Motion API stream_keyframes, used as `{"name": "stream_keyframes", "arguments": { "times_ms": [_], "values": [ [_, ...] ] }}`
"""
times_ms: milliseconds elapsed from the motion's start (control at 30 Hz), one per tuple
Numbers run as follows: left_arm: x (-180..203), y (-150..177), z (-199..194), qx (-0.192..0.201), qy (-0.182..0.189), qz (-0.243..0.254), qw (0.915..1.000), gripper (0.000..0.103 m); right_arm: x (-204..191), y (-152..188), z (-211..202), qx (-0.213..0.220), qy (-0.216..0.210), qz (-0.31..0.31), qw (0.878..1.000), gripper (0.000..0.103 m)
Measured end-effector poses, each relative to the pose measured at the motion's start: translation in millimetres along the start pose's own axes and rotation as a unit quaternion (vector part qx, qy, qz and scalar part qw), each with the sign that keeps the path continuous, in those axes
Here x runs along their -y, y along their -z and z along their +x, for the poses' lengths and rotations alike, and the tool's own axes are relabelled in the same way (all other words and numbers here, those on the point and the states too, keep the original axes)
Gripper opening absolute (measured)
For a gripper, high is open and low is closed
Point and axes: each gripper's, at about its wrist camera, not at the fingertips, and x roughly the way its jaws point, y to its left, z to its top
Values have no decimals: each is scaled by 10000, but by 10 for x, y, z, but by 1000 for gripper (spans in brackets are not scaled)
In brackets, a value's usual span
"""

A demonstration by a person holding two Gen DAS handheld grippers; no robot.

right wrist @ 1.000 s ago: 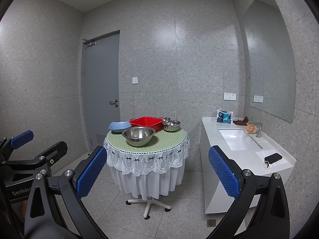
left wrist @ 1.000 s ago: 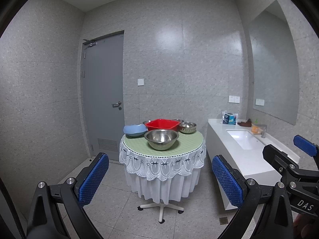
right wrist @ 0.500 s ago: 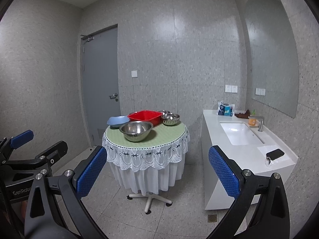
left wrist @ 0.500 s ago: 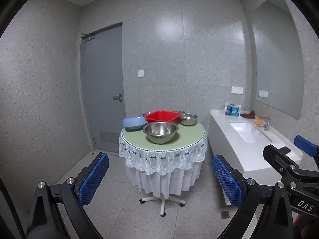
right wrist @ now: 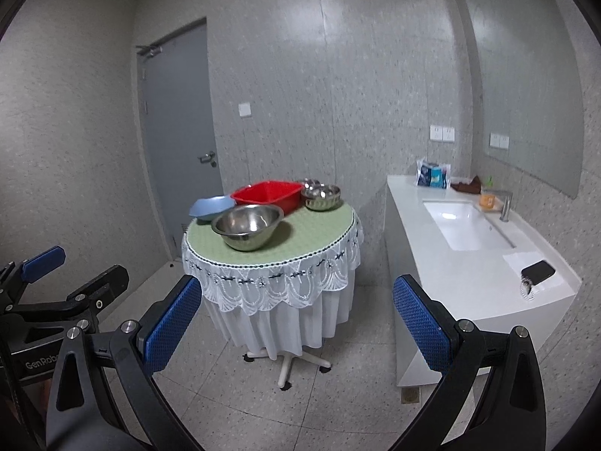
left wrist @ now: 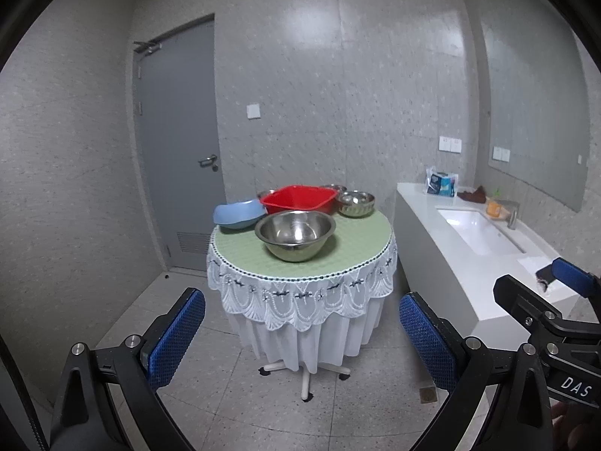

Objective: Organize plates and bowls
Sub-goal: 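Move both tools to the table and grasp the large steel bowl rim with the right gripper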

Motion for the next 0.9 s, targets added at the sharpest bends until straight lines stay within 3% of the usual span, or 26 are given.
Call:
{"name": "stream_keyframes", "arguments": {
  "times_ms": [133, 400, 533, 767, 900],
  "values": [
    [-172, -292, 601, -77, 175, 30, 9998, 102, -23, -146, 556, -63, 172, 42, 9998, 103],
    [-828, -1143, 2211, -218, 613, 235, 9976, 102, -206, -677, 1760, -223, 404, 242, 9986, 103],
    [-1092, -1434, 2932, -371, 636, 236, 9970, 102, -318, -852, 2336, -393, 418, 311, 9979, 103],
    [-1610, -1663, 4097, -1245, 447, -103, 9912, 102, -427, -948, 3284, -1020, 338, 288, 9938, 103],
    [-1854, -1686, 4679, -1791, 228, -301, 9831, 102, -413, -873, 3819, -1485, 258, 330, 9880, 103]
  ]
}}
